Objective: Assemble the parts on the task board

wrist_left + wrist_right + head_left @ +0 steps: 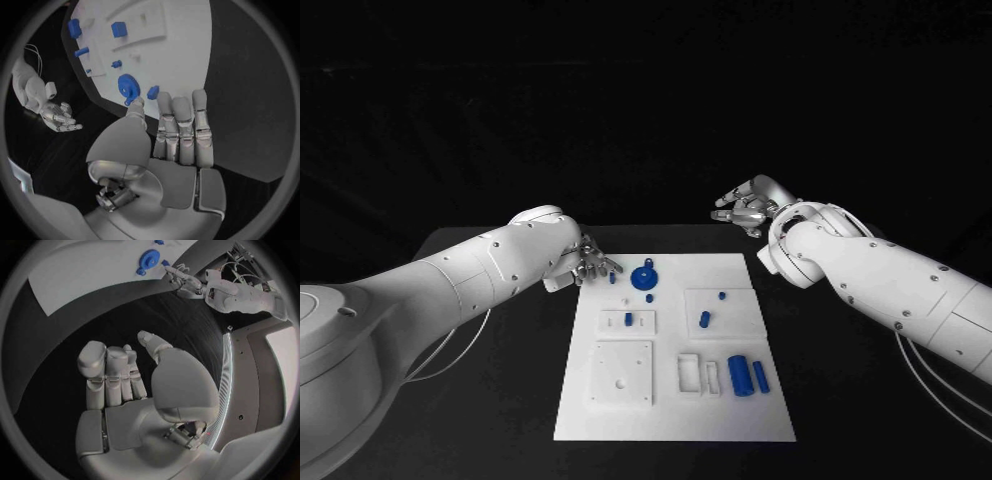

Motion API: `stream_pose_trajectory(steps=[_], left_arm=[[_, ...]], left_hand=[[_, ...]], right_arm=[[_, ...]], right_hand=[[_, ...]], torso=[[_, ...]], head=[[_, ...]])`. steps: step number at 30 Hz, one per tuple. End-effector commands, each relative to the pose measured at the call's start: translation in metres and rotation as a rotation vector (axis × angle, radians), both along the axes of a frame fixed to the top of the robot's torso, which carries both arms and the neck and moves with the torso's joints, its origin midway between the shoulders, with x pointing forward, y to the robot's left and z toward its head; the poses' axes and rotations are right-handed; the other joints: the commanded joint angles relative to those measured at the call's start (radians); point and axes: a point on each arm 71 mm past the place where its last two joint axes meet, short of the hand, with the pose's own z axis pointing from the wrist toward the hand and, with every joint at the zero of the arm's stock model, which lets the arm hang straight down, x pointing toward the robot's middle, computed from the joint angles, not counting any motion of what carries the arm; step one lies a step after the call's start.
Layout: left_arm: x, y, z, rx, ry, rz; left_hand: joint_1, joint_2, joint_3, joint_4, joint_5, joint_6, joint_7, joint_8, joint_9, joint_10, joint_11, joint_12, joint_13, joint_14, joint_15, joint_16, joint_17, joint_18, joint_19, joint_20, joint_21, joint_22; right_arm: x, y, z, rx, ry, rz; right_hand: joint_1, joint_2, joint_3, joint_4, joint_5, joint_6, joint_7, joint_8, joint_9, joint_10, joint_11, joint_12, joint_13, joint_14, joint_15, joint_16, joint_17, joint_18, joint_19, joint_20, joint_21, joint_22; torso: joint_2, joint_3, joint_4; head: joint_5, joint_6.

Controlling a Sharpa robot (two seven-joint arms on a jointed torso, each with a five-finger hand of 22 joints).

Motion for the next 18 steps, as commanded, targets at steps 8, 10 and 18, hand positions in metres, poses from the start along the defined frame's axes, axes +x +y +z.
stream_pose_trajectory(steps=[8,10,18], left_arm=[[-0.0011,-0.0049,-0.0083,-0.013,0.027,-0.011],[-0.0012,-0.0042,-0.009,-0.017,0.03,-0.011],[-0.0014,0.0005,-0.011,-0.055,0.045,-0.007]], left_hand=[[0.003,0.014,-0.007,-0.005,-0.004,0.0,0.007,-0.013,-0.011,-0.009,0.004,0.002,-0.003,-0.012,0.001,0.003,-0.003,-0.015,-0.011,0.002,0.003,0.019],[0.003,0.016,-0.007,-0.006,-0.003,-0.001,0.007,-0.013,-0.011,-0.009,0.004,0.002,-0.003,-0.013,0.002,0.003,-0.003,-0.015,-0.012,0.002,0.003,0.019],[0.03,0.057,-0.008,-0.032,0.003,-0.005,0.008,-0.021,-0.019,-0.015,0.006,0.0,-0.005,-0.019,0.003,0.003,-0.005,-0.015,-0.016,0.004,-0.002,0.019]], right_arm=[[0.0002,0.0039,0.0008,-0.008,-0.01,0.006],[0.0003,0.004,0.0008,-0.008,-0.01,0.006],[0.0005,0.0041,0.0006,-0.008,-0.01,0.006]], right_hand=[[-0.003,0.001,-0.008,0.0,0.0,-0.005,-0.001,-0.004,-0.001,-0.002,0.001,-0.003,-0.002,0.001,0.001,-0.002,0.0,0.01,0.041,-0.001,-0.005,0.11],[-0.003,0.001,-0.008,0.0,0.0,-0.005,-0.001,-0.004,-0.001,-0.002,0.001,-0.003,-0.002,0.001,0.001,-0.002,0.0,0.01,0.041,-0.001,-0.005,0.11],[0.0,0.002,-0.009,0.002,-0.004,-0.004,-0.001,-0.004,-0.001,-0.002,0.001,-0.003,-0.002,0.001,0.001,-0.002,-0.001,0.01,0.041,-0.001,-0.004,0.11]], torso=[[0.001,0.0006,0.0011],[0.0,0.0006,0.0026],[0.0,-0.0003,0.0028]], head=[[-0.007,-0.005],[-0.008,-0.005],[-0.012,-0.003]])
